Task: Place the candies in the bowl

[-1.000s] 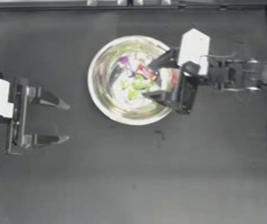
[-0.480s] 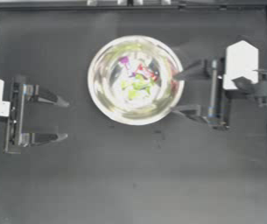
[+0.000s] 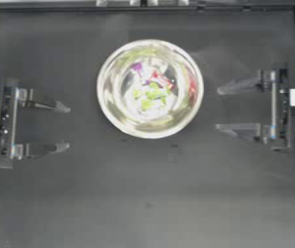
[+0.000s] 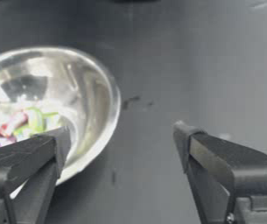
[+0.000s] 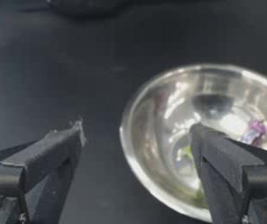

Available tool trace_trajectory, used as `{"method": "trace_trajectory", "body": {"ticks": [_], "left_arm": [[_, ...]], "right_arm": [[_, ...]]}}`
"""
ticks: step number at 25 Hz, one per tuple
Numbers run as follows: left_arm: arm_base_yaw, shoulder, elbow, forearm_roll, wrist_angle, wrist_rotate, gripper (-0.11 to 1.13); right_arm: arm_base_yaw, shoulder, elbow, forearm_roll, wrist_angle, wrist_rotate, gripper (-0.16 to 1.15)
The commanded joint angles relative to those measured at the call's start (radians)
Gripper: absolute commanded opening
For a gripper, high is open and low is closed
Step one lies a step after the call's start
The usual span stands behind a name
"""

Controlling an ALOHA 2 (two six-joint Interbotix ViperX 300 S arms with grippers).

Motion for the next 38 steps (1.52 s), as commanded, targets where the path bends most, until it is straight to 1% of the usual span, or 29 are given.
{"method": "trace_trajectory", "body": {"ticks": [1, 6, 11, 26, 32, 38], "left_arm": [[0.000, -0.049, 0.005, 0.003, -0.012, 0.003, 1.00], [0.000, -0.140, 0.044, 0.003, -0.031, 0.003, 1.00], [0.000, -0.198, 0.072, -0.005, -0.031, 0.002, 1.00], [0.012, -0.333, 0.120, -0.015, -0.020, -0.003, 1.00], [0.014, -0.368, 0.130, -0.017, -0.009, -0.003, 1.00], [0.052, -0.396, 0.130, -0.023, 0.034, -0.003, 1.00]], "right_arm": [[0.002, -0.055, 0.011, -0.012, -0.014, -0.002, 1.00], [0.002, -0.091, 0.040, -0.017, -0.028, -0.002, 1.00], [0.002, -0.115, 0.058, -0.028, -0.037, -0.002, 1.00], [0.002, -0.236, 0.120, -0.025, -0.026, 0.000, 1.00], [-0.009, -0.273, 0.135, -0.026, -0.025, 0.000, 1.00], [-0.009, -0.313, 0.155, -0.020, -0.025, 0.002, 1.00]]}}
